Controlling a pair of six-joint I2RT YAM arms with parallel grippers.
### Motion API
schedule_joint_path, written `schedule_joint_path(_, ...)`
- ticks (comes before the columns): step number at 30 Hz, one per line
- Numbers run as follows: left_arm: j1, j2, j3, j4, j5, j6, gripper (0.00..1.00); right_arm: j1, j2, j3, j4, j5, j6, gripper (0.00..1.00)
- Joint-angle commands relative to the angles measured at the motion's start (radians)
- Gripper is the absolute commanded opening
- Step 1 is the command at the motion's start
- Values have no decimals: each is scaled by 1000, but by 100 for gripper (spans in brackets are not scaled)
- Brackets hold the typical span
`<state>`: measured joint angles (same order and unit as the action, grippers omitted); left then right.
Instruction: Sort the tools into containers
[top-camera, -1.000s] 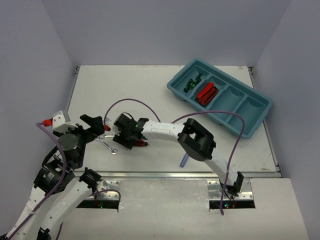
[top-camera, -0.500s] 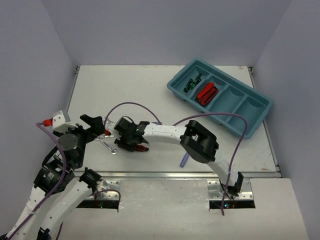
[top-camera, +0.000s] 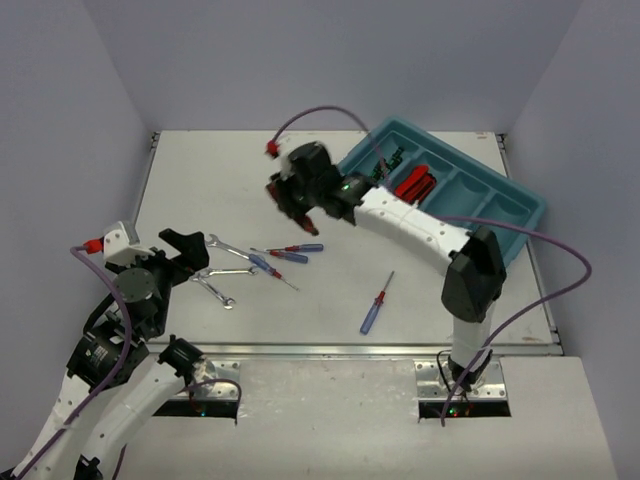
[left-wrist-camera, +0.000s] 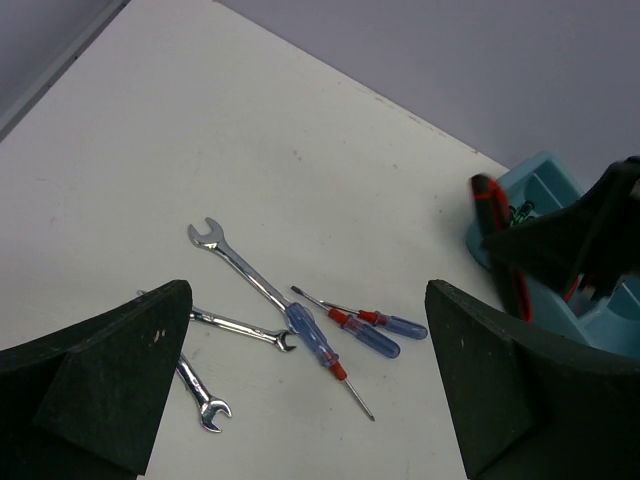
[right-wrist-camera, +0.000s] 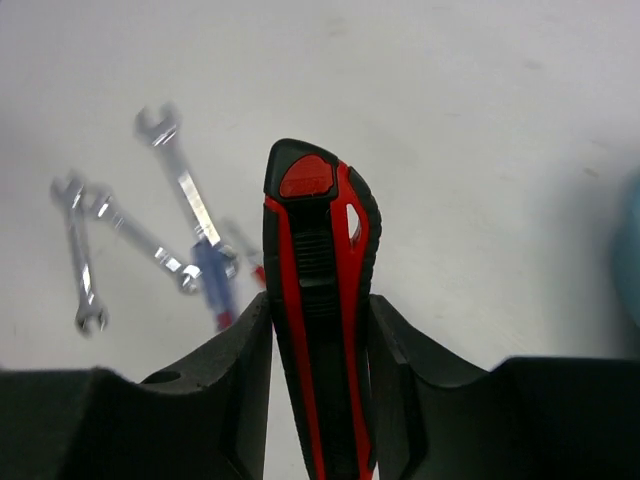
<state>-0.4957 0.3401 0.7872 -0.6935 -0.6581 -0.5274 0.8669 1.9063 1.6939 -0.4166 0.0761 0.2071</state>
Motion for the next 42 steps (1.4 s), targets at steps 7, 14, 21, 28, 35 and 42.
schedule_joint_path(7,3,-10,10,23,9,15,100,-706,34,67,-53,70,618,0)
schedule_joint_path(14,2,-9,9,26,14,17,100,-784,130,94,-94,160,763,0)
schedule_joint_path(21,3,-15,9,28,17,18,100,-795,142,70,-97,151,776,30)
schedule_joint_path(28,2,-18,7,28,18,20,100,-793,80,74,-96,155,717,98)
schedule_joint_path(35,3,-18,7,29,15,19,100,-729,-112,-122,-92,95,617,99)
schedule_joint_path(42,3,-2,9,28,17,18,100,-576,-413,-557,110,180,575,99)
